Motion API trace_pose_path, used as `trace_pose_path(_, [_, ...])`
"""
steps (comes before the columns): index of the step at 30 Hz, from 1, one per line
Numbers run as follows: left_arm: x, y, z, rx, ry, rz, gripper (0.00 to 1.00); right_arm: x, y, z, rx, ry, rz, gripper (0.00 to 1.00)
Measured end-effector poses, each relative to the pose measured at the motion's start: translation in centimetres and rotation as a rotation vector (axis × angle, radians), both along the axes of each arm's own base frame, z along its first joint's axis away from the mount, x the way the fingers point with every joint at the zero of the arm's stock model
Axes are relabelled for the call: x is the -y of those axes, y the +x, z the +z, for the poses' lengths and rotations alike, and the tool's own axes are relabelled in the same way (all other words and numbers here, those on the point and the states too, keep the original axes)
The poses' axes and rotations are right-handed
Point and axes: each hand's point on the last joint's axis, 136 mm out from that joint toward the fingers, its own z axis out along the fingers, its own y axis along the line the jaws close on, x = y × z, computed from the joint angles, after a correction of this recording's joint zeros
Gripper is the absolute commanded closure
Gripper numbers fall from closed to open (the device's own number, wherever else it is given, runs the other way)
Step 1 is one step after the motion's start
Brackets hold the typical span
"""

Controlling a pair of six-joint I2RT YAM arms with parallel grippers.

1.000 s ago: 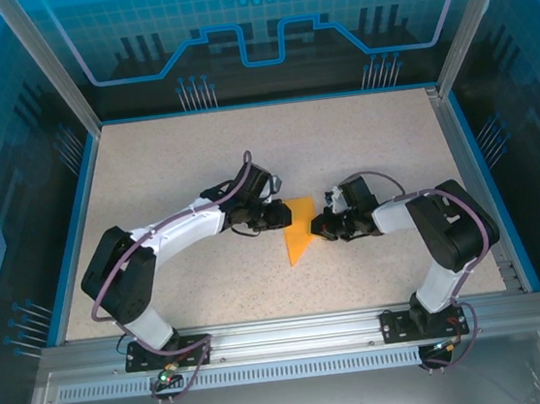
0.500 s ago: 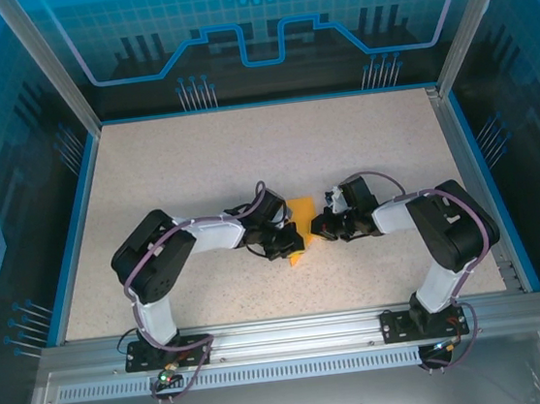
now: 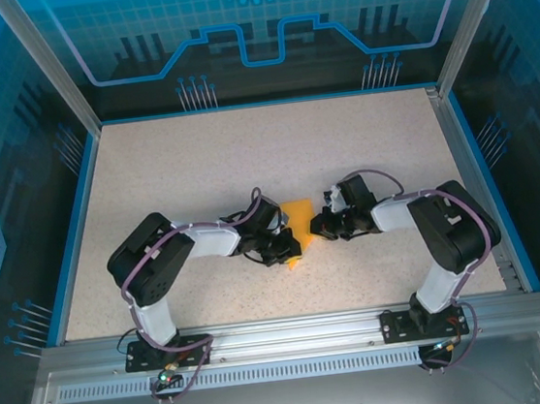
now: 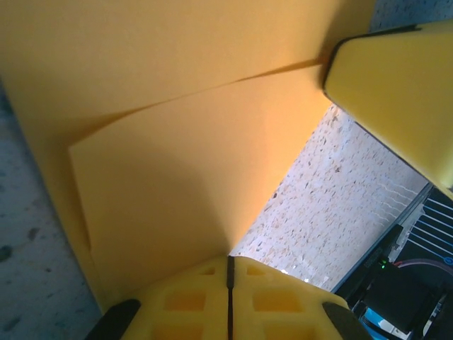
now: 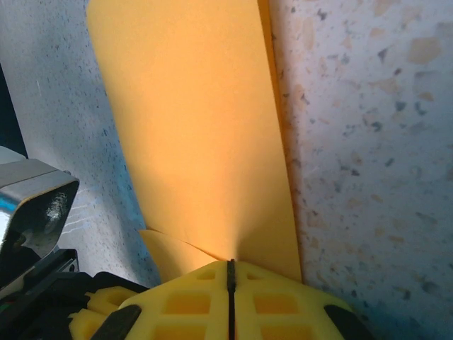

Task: Fold a paper plane with a square sheet of paper (pick it up from the middle)
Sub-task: Third fold the triangle at the center of the table.

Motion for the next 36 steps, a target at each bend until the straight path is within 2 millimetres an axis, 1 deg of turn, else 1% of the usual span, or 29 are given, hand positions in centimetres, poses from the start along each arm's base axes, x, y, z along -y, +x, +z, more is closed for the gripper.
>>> trace_pose_path(3, [0.0, 0.0, 0.0, 0.002, 0.003, -0.005, 0.92, -0.4, 0.2, 1.5, 0.037, 0.006, 0.022, 0.91])
trace_pose_path(7, [-0.1, -0.1, 0.1, 0.004, 0.018, -0.020, 0.92, -1.9, 0.1, 3.9, 0.106, 0.019, 0.077, 0.92])
trace_pose_path(9, [-0.1, -0.1, 0.1, 0.003, 0.025, -0.025, 0.92, -2.5, -0.3, 4.3, 0.117, 0.025, 0.098, 0.93])
trace_pose_path(13, [-0.2, -0.1, 0.1, 0.005, 0.033, -0.029, 0.91, -3.1, -1.0, 3.7, 0.097, 0.026, 0.111, 0.94])
trace_pose_path(18, [-0.2, -0.1, 0.1, 0.013, 0.037, -0.041, 0.90, -3.8, -1.6, 1.9, 0.054, 0.024, 0.124, 0.94])
trace_pose_path(21, [-0.3, -0.2, 0.1, 0.014, 0.039, -0.045, 0.89, -3.6, -1.8, 0.5, 0.021, 0.001, 0.121, 0.95])
trace_pose_path(24, [-0.3, -0.2, 0.5, 0.027, 0.036, -0.056, 0.86, -3.3, -1.8, -0.5, 0.004, -0.024, 0.111, 0.95])
trace_pose_path(28, [-0.1, 0.0, 2.3, 0.069, 0.008, -0.062, 0.83, -3.3, -1.7, -0.7, 0.006, -0.027, 0.107, 0.95])
trace_pose_path(32, [0.2, 0.2, 4.5, 0.109, -0.034, -0.064, 0.84, -3.3, -1.6, -0.7, 0.006, -0.025, 0.102, 0.95])
trace_pose_path(36, [0.7, -0.3, 4.6, 0.105, -0.041, -0.078, 0.86, -3.3, -1.6, -0.7, 0.007, -0.027, 0.100, 0.95])
